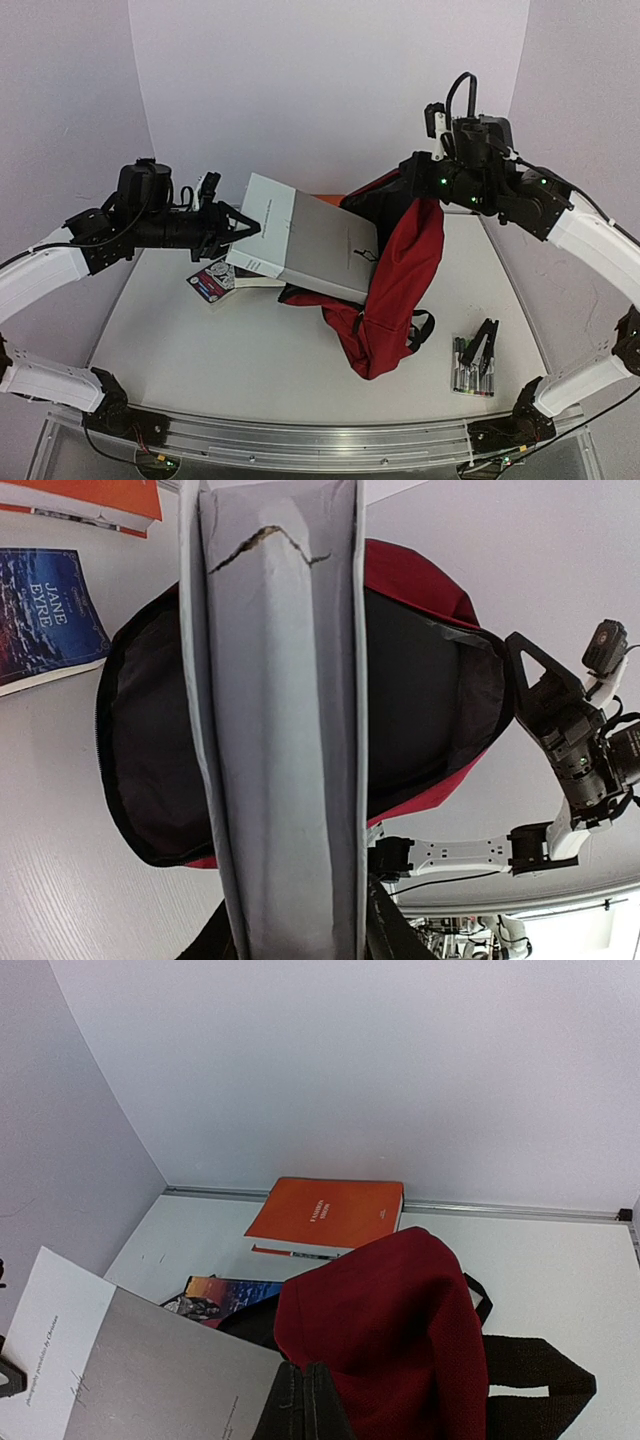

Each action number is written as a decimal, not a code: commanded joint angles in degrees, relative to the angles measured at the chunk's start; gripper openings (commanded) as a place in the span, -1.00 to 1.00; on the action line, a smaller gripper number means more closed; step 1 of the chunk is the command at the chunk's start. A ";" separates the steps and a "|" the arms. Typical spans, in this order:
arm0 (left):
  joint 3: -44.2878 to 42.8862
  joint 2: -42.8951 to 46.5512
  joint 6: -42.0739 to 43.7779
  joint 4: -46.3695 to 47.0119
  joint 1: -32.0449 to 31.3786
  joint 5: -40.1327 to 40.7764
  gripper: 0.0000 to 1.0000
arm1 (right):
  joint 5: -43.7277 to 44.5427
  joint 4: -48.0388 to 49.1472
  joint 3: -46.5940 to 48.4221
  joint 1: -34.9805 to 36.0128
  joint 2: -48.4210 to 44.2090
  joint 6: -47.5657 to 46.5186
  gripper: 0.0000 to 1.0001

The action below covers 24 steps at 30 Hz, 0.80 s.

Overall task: Pack the student bag
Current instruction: Place the book in the student bag.

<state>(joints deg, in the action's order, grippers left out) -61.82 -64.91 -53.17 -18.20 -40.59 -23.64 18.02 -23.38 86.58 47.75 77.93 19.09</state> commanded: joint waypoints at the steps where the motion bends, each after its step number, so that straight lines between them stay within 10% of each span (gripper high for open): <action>1: -5.95 -2.15 0.58 0.97 -4.07 7.81 -0.42 | 0.14 1.78 2.62 -0.17 0.83 0.80 -1.00; 9: -12.38 -10.71 1.67 1.94 -9.73 17.13 -0.30 | 0.30 1.42 3.77 0.03 2.06 1.47 -1.00; 24: -15.78 -22.02 5.13 15.80 -10.39 1.95 0.40 | -0.11 0.79 4.82 0.20 2.90 1.20 -1.00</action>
<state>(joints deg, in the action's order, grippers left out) -74.43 -85.50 -50.63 -5.40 -50.85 -18.74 18.01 -23.66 88.79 47.77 80.49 20.03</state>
